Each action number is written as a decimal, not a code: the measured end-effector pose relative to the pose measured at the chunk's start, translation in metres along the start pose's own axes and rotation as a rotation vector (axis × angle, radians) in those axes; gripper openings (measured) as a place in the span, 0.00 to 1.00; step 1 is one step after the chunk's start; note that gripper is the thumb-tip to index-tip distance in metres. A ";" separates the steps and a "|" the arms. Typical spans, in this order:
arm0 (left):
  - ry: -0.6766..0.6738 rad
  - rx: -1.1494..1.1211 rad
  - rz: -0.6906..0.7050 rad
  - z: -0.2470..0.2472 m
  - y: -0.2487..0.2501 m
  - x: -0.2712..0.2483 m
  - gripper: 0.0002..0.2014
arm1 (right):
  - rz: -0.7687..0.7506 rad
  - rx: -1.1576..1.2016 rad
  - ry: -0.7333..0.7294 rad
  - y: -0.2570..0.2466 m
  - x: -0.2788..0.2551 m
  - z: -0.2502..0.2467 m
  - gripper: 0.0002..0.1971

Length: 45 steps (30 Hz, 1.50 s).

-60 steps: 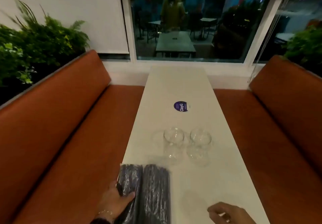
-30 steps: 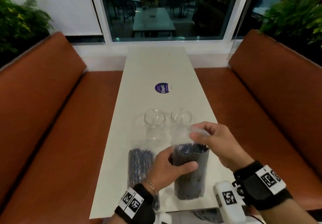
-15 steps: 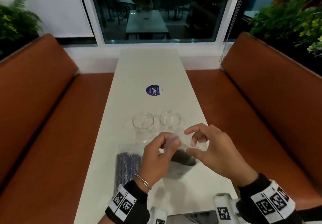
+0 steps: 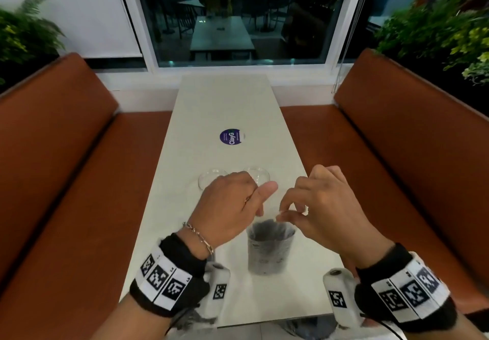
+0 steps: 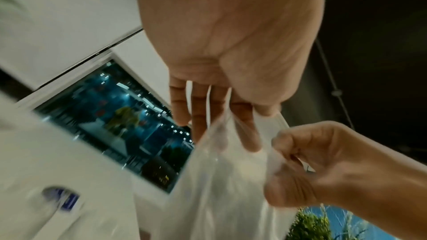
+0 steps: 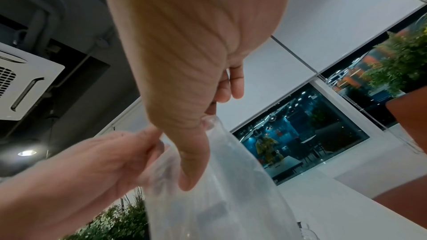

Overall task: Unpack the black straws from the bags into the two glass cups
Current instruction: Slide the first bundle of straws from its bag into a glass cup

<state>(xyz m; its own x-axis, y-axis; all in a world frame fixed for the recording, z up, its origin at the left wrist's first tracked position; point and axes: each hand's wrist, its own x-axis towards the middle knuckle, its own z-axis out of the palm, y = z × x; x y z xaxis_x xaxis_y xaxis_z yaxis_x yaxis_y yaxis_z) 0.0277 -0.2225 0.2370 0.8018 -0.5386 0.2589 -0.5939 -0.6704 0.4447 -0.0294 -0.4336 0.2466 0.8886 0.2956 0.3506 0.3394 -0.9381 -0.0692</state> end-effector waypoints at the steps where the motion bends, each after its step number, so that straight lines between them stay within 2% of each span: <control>1: -0.063 0.151 0.000 -0.005 0.001 0.005 0.34 | 0.002 0.012 -0.006 0.000 -0.001 0.000 0.11; 3: -0.185 0.303 -0.017 -0.010 0.001 0.015 0.26 | 0.002 0.036 0.000 0.000 -0.002 0.000 0.12; 4: -0.240 0.291 -0.034 -0.014 0.002 0.017 0.18 | -0.004 0.049 0.005 -0.001 -0.002 0.001 0.12; 5: -0.281 0.269 -0.050 -0.017 0.003 0.018 0.15 | -0.016 0.067 0.006 -0.001 -0.003 0.002 0.12; 8: -0.338 0.220 -0.046 -0.021 0.007 0.020 0.27 | -0.076 0.102 -0.028 -0.002 -0.004 -0.001 0.11; 10: -0.315 0.150 -0.061 -0.024 0.010 0.018 0.30 | -0.077 0.109 -0.082 -0.002 -0.005 -0.003 0.11; 13: -0.204 -0.250 -0.169 -0.025 -0.003 0.008 0.34 | 0.008 0.208 -0.144 0.000 -0.008 -0.003 0.11; 15: -0.207 -0.493 -0.236 -0.015 -0.021 -0.007 0.51 | 0.077 0.315 -0.145 0.002 -0.011 0.001 0.11; 17: -0.262 -0.599 -0.284 0.015 -0.034 -0.026 0.70 | 0.128 0.465 -0.115 0.003 -0.014 0.008 0.11; 19: -0.220 -0.645 -0.349 0.056 -0.036 -0.042 0.75 | 0.177 0.636 -0.048 0.002 -0.015 0.015 0.13; 20: -0.176 -0.647 -0.373 0.077 -0.035 -0.047 0.73 | 0.205 0.720 0.003 0.002 -0.015 0.019 0.20; 22: -0.073 -0.694 -0.395 0.115 -0.029 -0.052 0.63 | 0.294 0.841 0.028 0.006 -0.020 0.030 0.47; 23: -0.022 -0.746 -0.398 0.128 -0.026 -0.052 0.56 | 0.344 0.890 -0.007 0.009 -0.024 0.038 0.63; 24: 0.017 -0.800 -0.408 0.140 -0.025 -0.050 0.52 | 0.393 0.953 -0.064 0.011 -0.029 0.048 0.74; 25: 0.048 -0.847 -0.415 0.149 -0.024 -0.047 0.50 | 0.428 1.031 -0.131 0.012 -0.032 0.057 0.79; 26: 0.068 -0.874 -0.427 0.158 -0.024 -0.044 0.49 | 0.447 1.114 -0.199 0.012 -0.035 0.066 0.78; 28: 0.088 -0.870 -0.447 0.173 -0.021 -0.038 0.44 | 0.440 1.250 -0.273 0.009 -0.038 0.085 0.65; 30: 0.071 -0.814 -0.478 0.188 -0.021 -0.036 0.32 | 0.481 1.333 -0.262 0.002 -0.041 0.100 0.52; 32: 0.035 -0.823 -0.517 0.203 -0.023 -0.038 0.24 | 0.561 1.391 -0.233 0.000 -0.043 0.112 0.47; 36: -0.021 -0.857 -0.562 0.221 -0.032 -0.050 0.21 | 0.649 1.386 -0.213 0.000 -0.055 0.140 0.33; 39: -0.057 -0.820 -0.596 0.227 -0.037 -0.063 0.26 | 0.703 1.371 -0.169 -0.007 -0.067 0.161 0.30; 42: -0.095 -0.775 -0.606 0.232 -0.041 -0.066 0.16 | 0.733 1.352 -0.152 -0.009 -0.074 0.184 0.28; 45: -0.173 -0.753 -0.608 0.233 -0.047 -0.065 0.16 | 0.755 1.303 -0.169 -0.006 -0.077 0.206 0.25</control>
<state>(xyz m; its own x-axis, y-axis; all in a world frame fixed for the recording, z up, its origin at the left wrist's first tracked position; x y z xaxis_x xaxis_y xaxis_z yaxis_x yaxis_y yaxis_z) -0.0121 -0.2750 -0.0004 0.9007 -0.3167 -0.2973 0.1623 -0.3896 0.9066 -0.0367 -0.4136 0.0275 0.9671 -0.0659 -0.2459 -0.2512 -0.0911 -0.9636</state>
